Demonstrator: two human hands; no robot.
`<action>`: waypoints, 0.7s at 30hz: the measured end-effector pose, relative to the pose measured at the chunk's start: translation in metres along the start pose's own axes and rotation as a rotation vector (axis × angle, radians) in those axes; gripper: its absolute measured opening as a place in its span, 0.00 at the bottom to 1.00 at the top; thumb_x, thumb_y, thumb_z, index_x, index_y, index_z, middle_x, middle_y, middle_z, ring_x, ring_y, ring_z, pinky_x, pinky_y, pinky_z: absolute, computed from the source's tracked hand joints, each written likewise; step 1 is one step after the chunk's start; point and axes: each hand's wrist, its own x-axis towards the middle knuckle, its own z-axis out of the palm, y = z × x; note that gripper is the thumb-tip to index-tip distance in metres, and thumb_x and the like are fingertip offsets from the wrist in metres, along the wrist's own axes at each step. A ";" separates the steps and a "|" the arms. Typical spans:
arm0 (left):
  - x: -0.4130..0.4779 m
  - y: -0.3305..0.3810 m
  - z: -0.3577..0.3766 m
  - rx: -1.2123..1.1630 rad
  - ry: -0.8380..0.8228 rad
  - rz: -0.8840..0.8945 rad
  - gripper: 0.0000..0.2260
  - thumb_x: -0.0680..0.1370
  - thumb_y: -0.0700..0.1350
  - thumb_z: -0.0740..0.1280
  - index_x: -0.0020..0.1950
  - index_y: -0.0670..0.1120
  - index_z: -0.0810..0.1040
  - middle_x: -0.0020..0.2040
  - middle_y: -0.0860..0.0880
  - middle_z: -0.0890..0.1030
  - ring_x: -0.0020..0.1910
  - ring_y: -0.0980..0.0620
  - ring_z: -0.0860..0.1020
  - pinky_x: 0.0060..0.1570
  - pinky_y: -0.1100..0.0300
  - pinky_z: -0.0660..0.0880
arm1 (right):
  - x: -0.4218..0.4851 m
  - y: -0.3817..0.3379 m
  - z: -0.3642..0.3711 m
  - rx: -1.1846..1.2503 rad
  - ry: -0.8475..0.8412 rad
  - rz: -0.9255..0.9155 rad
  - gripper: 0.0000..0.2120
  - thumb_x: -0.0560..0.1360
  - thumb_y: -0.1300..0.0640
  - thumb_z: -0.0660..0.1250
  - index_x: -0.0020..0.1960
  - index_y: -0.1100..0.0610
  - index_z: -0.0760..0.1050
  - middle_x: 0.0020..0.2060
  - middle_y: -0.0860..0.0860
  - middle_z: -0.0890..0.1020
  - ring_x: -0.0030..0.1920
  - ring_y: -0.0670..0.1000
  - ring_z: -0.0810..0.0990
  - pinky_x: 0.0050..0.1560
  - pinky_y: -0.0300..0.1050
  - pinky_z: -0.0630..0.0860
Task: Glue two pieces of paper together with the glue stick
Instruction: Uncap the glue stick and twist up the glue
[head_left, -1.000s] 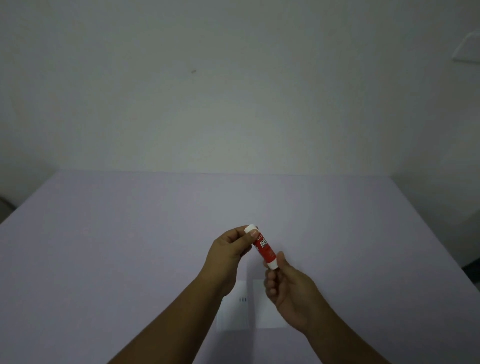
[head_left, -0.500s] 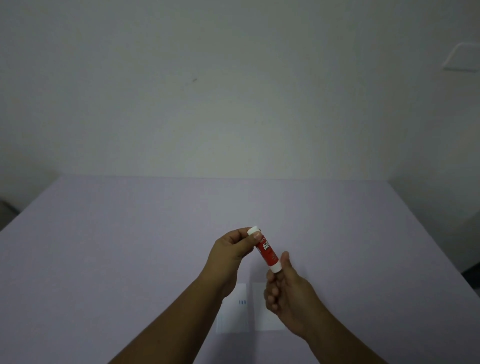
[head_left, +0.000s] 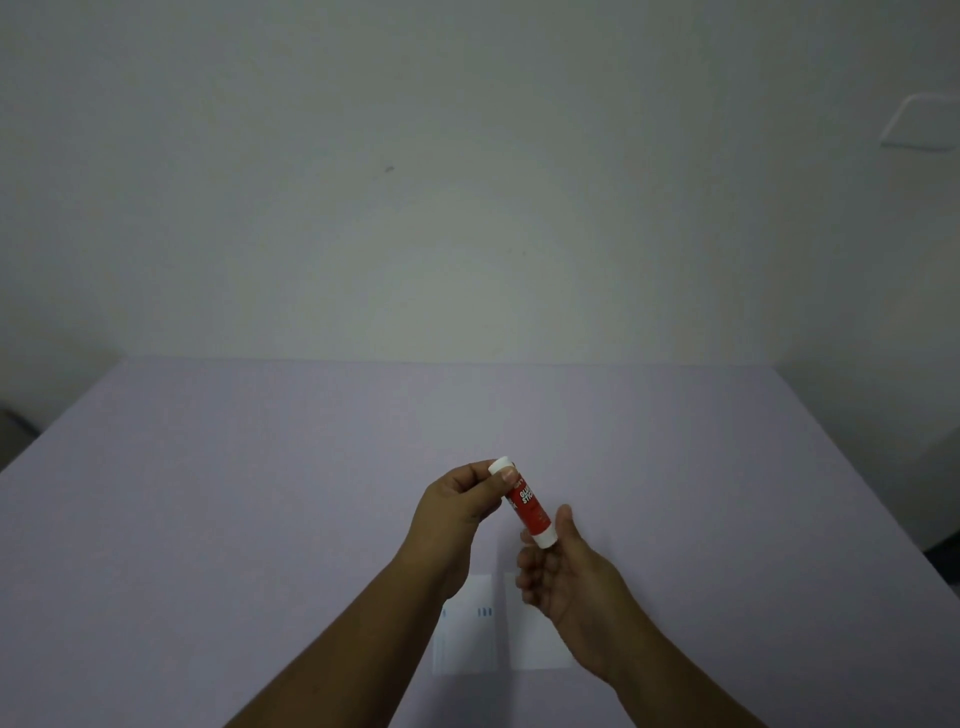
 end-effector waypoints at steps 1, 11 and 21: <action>0.000 0.000 0.000 0.004 0.006 0.000 0.14 0.74 0.47 0.69 0.56 0.43 0.80 0.53 0.46 0.83 0.55 0.48 0.79 0.47 0.65 0.74 | 0.002 0.001 0.001 -0.013 0.009 -0.049 0.20 0.71 0.43 0.62 0.44 0.61 0.78 0.28 0.54 0.79 0.30 0.51 0.77 0.34 0.44 0.75; 0.004 0.002 -0.001 0.014 -0.020 -0.006 0.12 0.74 0.47 0.70 0.54 0.44 0.81 0.51 0.47 0.84 0.54 0.50 0.80 0.45 0.67 0.73 | 0.004 0.001 0.002 -0.002 -0.026 0.032 0.24 0.66 0.39 0.63 0.37 0.61 0.79 0.24 0.54 0.75 0.26 0.50 0.72 0.28 0.42 0.69; 0.007 0.001 -0.001 0.016 -0.057 -0.014 0.14 0.74 0.46 0.69 0.56 0.40 0.80 0.53 0.44 0.83 0.57 0.46 0.79 0.55 0.60 0.74 | 0.003 0.001 -0.001 0.085 -0.079 0.071 0.25 0.66 0.36 0.63 0.32 0.59 0.76 0.21 0.52 0.68 0.23 0.48 0.67 0.24 0.39 0.64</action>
